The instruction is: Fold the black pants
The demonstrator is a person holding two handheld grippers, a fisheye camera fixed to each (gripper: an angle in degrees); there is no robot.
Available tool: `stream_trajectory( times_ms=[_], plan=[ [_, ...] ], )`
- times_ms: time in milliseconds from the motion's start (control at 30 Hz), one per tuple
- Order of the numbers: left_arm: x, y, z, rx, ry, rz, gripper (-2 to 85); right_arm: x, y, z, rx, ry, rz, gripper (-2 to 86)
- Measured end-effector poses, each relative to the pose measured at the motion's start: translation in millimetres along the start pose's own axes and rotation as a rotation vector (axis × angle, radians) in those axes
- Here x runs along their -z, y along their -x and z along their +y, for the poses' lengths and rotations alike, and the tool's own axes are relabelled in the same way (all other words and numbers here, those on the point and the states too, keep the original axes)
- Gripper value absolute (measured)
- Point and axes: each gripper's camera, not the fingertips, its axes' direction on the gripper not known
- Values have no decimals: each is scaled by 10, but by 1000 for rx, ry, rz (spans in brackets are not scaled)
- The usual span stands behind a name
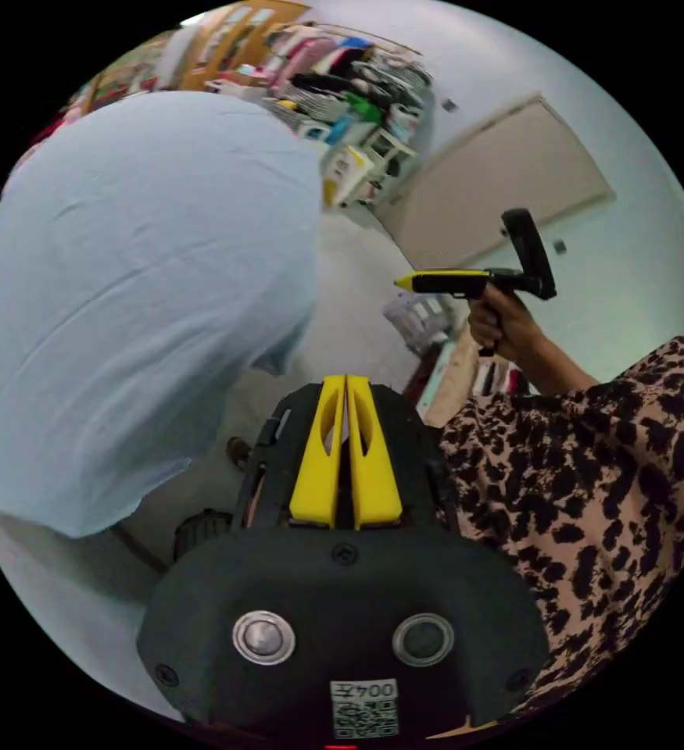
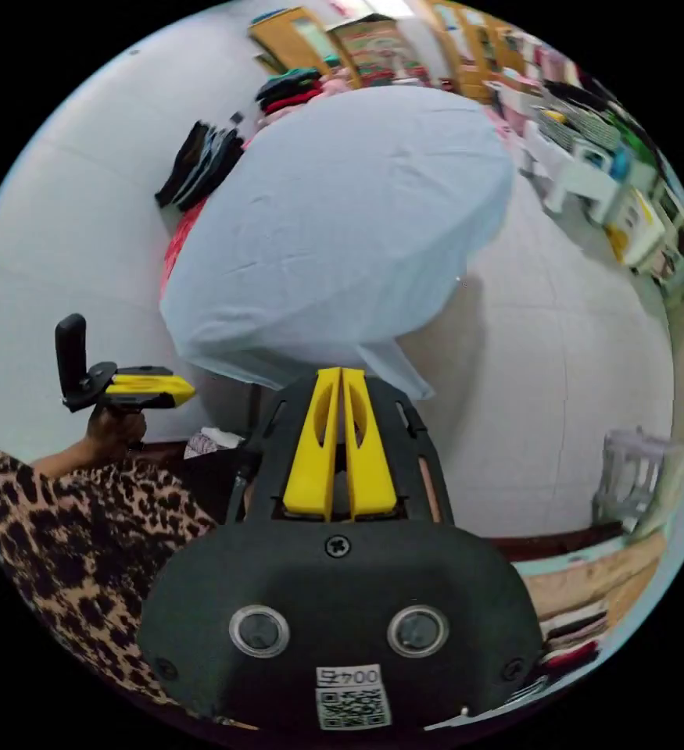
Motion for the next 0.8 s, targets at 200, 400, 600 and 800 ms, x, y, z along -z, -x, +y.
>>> stream_trajectory(
  times_ms=[200, 400, 600, 800],
  plan=[
    [898, 882, 519, 252, -141, -4, 1, 124, 179, -1683, 130, 280, 118, 9],
    [1653, 1294, 761, 425, -301, -69, 1, 212, 164, -2694, 272, 510, 207, 35],
    [2527, 1540, 989, 640, -413, -207, 1, 656, 117, -3040, 408, 612, 262, 3],
    [2799, 1733, 854, 651, -332, -227, 1, 1216, 16, -3149, 387, 565, 240, -5]
  ],
)
